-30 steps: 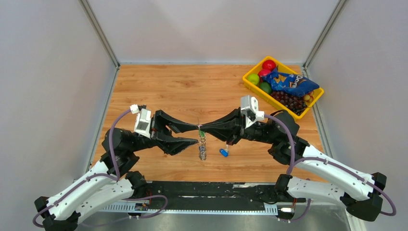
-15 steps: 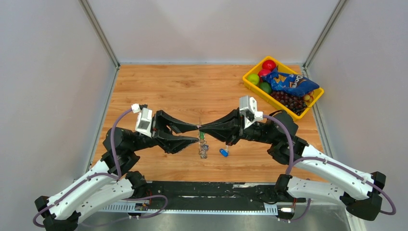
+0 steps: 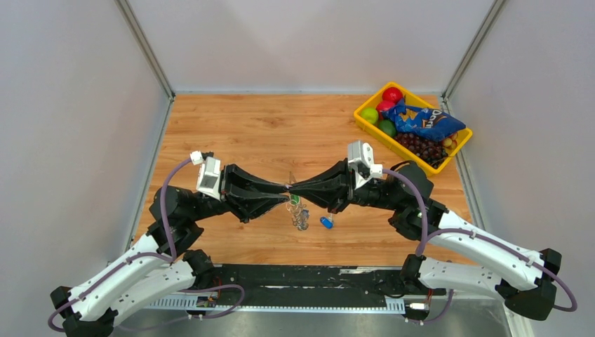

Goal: Put the keys on the keyring

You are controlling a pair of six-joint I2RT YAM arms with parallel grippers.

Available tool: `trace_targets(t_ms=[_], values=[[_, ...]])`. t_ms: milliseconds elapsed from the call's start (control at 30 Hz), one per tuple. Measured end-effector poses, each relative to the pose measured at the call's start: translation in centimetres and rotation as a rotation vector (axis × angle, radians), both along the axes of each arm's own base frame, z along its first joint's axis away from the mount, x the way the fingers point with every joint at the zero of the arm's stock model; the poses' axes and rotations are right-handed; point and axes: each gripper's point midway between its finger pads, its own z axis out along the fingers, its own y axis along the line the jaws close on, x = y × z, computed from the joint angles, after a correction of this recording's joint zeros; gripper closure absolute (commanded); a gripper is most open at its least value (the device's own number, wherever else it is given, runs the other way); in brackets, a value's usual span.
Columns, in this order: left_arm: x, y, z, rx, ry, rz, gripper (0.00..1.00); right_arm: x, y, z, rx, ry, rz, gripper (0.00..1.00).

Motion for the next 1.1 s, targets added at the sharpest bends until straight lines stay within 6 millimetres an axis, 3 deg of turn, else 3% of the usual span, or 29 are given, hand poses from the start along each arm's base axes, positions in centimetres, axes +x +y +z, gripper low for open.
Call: trace_targets(t_ms=[100, 167, 200, 267, 633, 867, 1100], values=[[0.0, 0.1, 0.0, -0.002, 0.001, 0.002, 0.76, -0.1, 0.0, 0.0, 0.001, -0.006, 0.005, 1.00], [0.0, 0.1, 0.0, -0.002, 0.001, 0.005, 0.84, -0.3, 0.1, 0.0, 0.001, -0.010, 0.010, 1.00], [0.1, 0.1, 0.0, -0.001, 0.002, 0.006, 0.94, -0.3, 0.1, 0.0, 0.000, -0.010, 0.012, 1.00], [0.0, 0.1, 0.0, -0.002, 0.005, 0.003, 0.99, -0.4, 0.1, 0.0, 0.000, -0.014, 0.014, 1.00], [0.1, 0.1, -0.1, 0.003, 0.003, 0.006, 1.00, -0.6, 0.2, 0.0, -0.002, -0.032, 0.019, 1.00], [0.2, -0.3, -1.2, 0.071, 0.021, 0.002, 1.00, -0.6, 0.1, -1.1, -0.046, -0.022, 0.011, 0.70], [0.5, -0.4, -2.7, 0.203, 0.042, 0.017, 1.00, -0.7, -0.8, -3.1, -0.174, -0.018, -0.011, 0.63]])
